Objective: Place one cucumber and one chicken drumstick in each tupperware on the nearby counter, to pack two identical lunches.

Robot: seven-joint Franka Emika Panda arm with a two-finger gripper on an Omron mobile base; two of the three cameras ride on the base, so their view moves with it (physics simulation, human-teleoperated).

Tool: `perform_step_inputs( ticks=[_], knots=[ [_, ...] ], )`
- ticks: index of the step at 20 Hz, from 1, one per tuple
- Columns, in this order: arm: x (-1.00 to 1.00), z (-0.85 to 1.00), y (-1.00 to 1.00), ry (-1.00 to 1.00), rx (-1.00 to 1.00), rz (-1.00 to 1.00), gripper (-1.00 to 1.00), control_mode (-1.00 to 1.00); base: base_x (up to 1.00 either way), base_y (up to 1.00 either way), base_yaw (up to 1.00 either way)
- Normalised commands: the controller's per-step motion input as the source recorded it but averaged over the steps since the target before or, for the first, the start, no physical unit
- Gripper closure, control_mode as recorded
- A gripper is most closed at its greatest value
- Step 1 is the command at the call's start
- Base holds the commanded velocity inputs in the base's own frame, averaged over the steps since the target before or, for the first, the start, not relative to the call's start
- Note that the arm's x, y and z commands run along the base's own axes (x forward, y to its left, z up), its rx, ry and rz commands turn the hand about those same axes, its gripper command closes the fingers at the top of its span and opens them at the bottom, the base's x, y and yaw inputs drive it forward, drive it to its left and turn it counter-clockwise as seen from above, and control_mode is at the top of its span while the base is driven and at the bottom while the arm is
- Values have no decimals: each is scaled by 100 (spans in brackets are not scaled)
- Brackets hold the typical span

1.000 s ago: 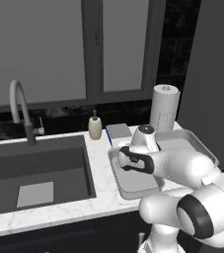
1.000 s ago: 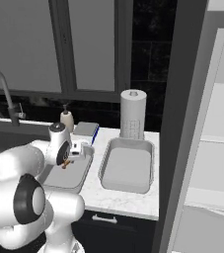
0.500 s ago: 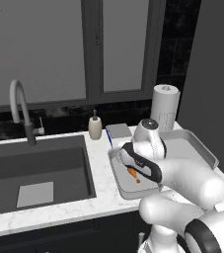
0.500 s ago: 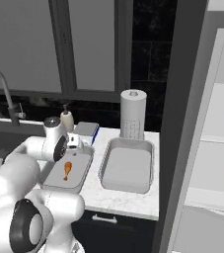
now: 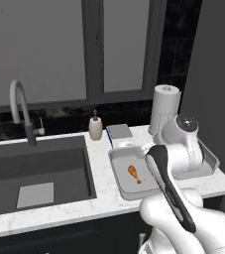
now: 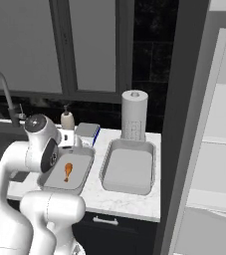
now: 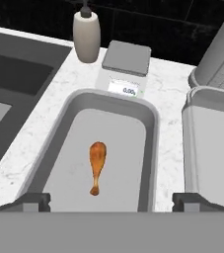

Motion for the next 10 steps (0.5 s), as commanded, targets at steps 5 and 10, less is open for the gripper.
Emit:
perform_step_inputs(
  ticks=[5, 10],
  knots=[
    [-67, 86, -16, -15, 1, -7, -100, -100, 0, 0, 0],
    [-67, 24, 0, -17, -1, -9, -100, -100, 0, 0, 0]
  ],
)
